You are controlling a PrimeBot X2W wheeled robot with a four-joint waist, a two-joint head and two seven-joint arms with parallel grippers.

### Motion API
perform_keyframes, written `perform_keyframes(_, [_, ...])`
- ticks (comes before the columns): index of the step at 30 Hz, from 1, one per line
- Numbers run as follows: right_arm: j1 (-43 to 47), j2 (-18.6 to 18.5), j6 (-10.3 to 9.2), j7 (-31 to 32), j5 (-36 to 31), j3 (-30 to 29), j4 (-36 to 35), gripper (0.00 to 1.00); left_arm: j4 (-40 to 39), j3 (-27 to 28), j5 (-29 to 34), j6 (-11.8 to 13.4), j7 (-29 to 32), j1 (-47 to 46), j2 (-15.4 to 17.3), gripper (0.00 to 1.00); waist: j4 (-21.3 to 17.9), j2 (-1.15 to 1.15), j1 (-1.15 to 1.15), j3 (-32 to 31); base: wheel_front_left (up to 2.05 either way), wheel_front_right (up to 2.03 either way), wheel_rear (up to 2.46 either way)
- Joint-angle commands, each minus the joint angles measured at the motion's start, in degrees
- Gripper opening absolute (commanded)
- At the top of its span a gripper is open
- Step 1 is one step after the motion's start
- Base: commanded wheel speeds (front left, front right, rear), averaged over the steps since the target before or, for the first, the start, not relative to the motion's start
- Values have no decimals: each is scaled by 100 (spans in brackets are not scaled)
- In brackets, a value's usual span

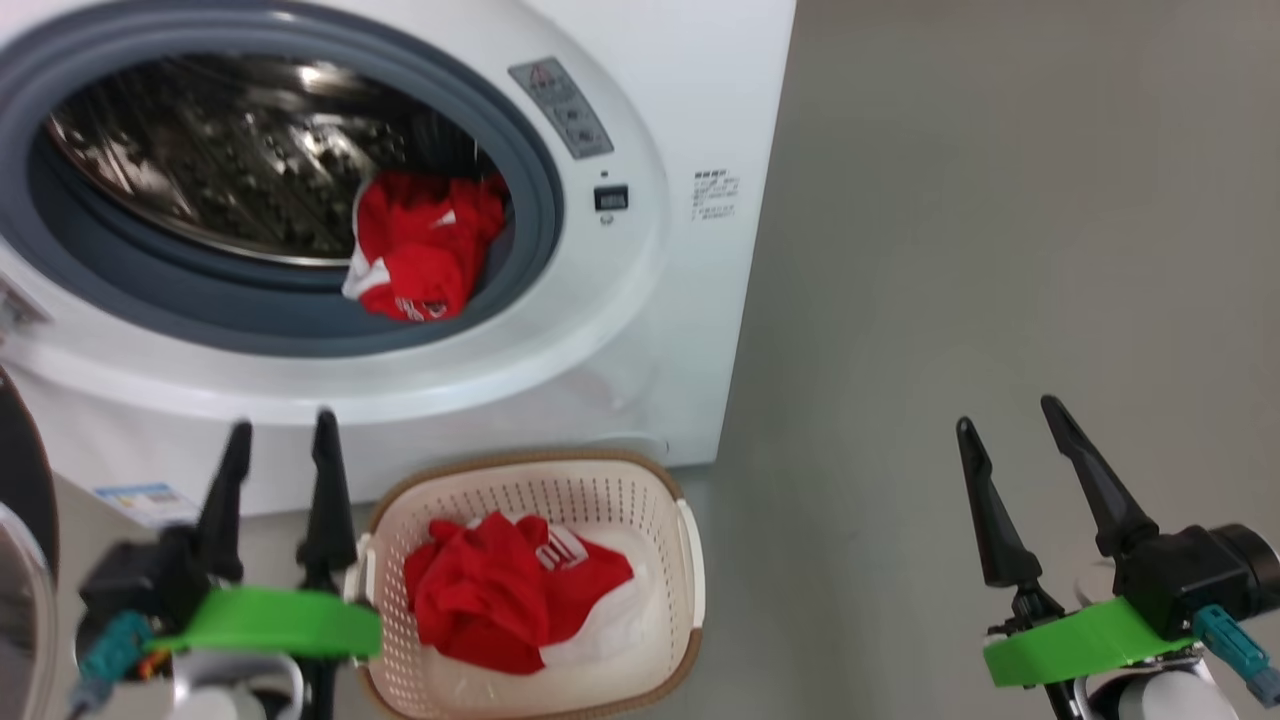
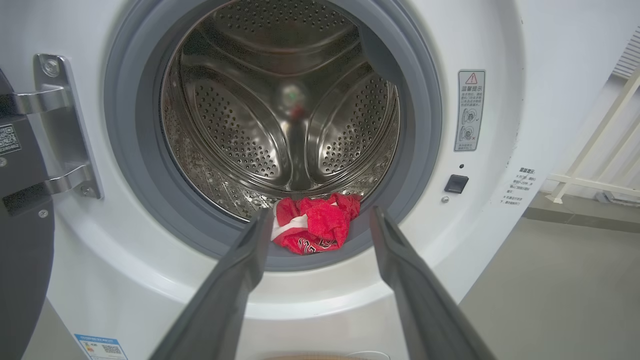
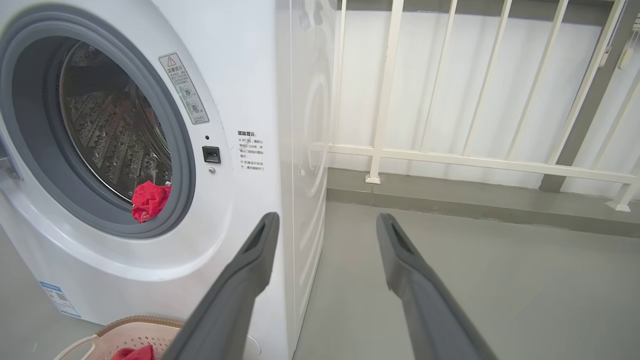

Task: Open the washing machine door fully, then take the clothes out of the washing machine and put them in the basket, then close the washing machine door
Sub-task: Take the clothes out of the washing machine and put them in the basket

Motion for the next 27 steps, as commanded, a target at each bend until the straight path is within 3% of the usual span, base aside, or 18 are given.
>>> perform_keyframes(1, [-220,-47,20,-36,-60,156,-166,100,-85,220,-46,-22,-2,-300,122,100,59,0,0,432,0,0,0])
perform_keyframes(12, [-672,-47,20,-36,-151,276,-292,100,526,28,61,-170,30,-1800,355,100,19,0,0,1429,0,0,0])
perform_keyframes(20, [-984,-47,20,-36,-275,371,-311,100,1511,-82,127,-293,1,-3192,532,100,-9,0,0,2046,0,0,0])
perform_keyframes(27, [-1209,-47,20,-36,-267,490,-265,100,2579,-100,-214,-644,192,-4288,662,100,-100,0,0,2327,0,0,0])
